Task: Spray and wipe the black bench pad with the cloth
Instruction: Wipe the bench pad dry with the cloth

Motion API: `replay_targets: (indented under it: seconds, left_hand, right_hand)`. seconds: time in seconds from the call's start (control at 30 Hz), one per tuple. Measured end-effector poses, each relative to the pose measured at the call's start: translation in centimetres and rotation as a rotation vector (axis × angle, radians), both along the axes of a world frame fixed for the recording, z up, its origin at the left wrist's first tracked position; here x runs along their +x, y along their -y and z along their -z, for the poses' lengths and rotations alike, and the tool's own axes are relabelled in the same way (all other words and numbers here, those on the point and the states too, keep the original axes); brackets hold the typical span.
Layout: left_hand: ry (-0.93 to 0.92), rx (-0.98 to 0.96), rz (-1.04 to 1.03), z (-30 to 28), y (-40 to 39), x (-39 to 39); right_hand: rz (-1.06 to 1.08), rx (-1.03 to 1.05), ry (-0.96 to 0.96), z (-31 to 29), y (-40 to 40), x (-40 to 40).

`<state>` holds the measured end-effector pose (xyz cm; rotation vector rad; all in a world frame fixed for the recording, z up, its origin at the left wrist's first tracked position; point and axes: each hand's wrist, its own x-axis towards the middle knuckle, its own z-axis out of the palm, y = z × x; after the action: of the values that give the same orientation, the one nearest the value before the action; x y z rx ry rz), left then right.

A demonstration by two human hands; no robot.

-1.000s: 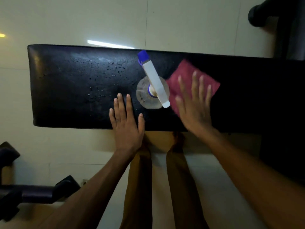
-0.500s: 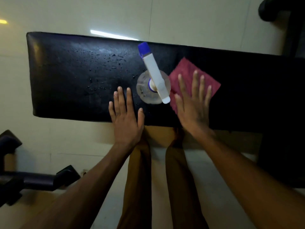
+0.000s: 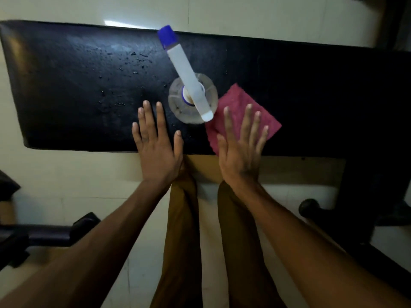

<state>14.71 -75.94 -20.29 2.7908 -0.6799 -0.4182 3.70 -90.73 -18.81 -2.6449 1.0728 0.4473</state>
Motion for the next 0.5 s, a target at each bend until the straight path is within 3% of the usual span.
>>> replay_targets:
  seconds: [0.07, 0.1, 0.2, 0.23, 0.27, 0.4, 0.43, 0.5]
  left_hand:
    - [-0.003, 0.000, -0.002, -0.1, 0.0, 0.0]
    - [-0.003, 0.001, 0.000, -0.2, 0.1, 0.0]
    - [0.000, 0.001, 0.009, -0.1, 0.0, 0.0]
    - [0.008, 0.004, 0.007, 0.0, 0.0, 0.0]
    - [0.017, 0.008, 0.006, 0.0, 0.0, 0.0]
    - [0.011, 0.010, 0.008, 0.1, 0.1, 0.0]
    - [0.008, 0.009, 0.009, 0.1, 0.1, 0.0]
    - [0.013, 0.011, 0.011, 0.1, 0.1, 0.0]
  right_hand:
    - [-0.163, 0.027, 0.030, 0.2, 2.4, -2.3]
    - [-0.105, 0.012, 0.051, 0.3, 3.4, -3.1]
    - [0.417, -0.070, 0.075, 0.5, 2.6, -2.4]
    - [0.490, -0.068, 0.067, 0.5, 1.3, -1.3]
    - [0.444, -0.050, 0.040, 0.4, 0.0, -0.7]
    - [-0.072, 0.052, 0.005, 0.2, 2.2, -4.4]
    - [-0.034, 0.042, 0.006, 0.1, 3.2, -5.1]
    - [0.237, -0.008, -0.003, 0.2, 3.1, -4.7]
